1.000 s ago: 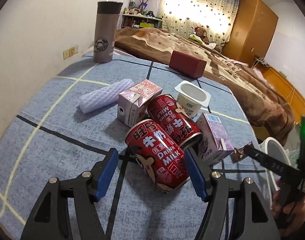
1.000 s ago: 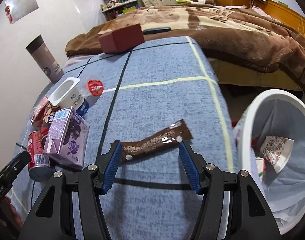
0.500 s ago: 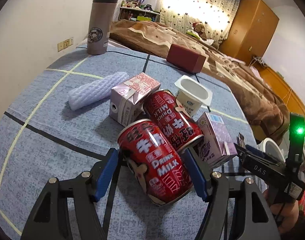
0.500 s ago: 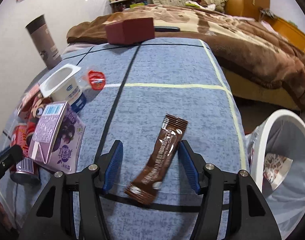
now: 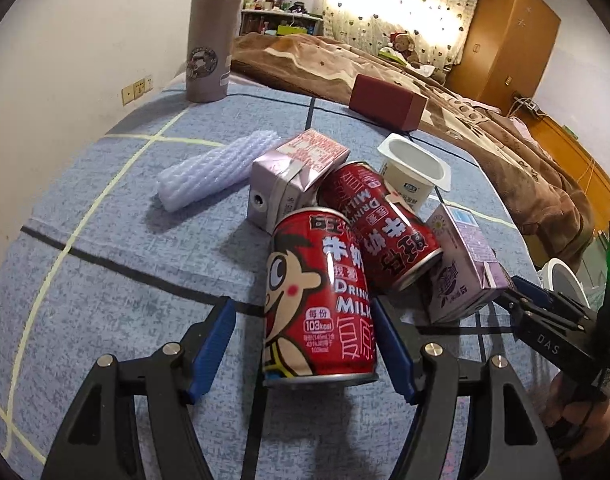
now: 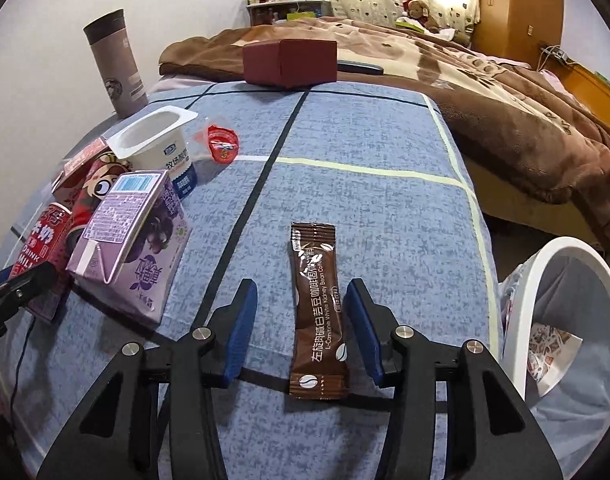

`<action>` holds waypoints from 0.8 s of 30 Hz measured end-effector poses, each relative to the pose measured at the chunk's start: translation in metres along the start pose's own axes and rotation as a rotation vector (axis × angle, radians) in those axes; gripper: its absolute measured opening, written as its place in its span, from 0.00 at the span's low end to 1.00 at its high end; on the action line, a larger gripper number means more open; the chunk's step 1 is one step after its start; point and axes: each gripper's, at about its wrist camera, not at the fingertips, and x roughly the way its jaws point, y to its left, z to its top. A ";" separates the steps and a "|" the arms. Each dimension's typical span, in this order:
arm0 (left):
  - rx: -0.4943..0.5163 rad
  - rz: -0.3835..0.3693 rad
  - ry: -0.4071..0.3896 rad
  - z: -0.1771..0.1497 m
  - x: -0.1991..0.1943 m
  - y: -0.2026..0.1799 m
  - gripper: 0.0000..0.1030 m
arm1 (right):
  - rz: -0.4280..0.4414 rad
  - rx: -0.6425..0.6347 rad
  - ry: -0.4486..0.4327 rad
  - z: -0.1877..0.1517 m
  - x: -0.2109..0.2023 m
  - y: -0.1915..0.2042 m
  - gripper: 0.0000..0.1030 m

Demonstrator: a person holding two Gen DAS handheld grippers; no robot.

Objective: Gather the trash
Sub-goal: 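Grasp the brown chocolate wrapper with the right tool while the left tool grasps a red Drink Milk can, then lift the wrapper toward the bin with the right tool while the left tool lifts the can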

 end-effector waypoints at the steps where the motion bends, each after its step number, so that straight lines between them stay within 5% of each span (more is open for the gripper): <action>1: 0.008 -0.002 -0.008 0.001 0.000 -0.001 0.69 | -0.003 -0.002 0.000 0.001 0.001 0.001 0.47; 9: 0.022 -0.009 0.000 0.004 0.005 -0.001 0.67 | -0.016 0.020 -0.004 0.001 0.001 -0.001 0.37; 13: 0.024 -0.012 0.003 0.005 0.006 -0.001 0.55 | -0.016 0.022 -0.004 0.002 0.002 -0.001 0.36; 16: 0.032 -0.005 0.001 0.005 0.007 -0.002 0.53 | -0.021 0.036 -0.008 0.001 0.002 -0.003 0.21; 24: 0.029 0.001 -0.008 0.001 0.003 -0.002 0.53 | -0.012 0.052 -0.015 0.001 0.001 -0.005 0.20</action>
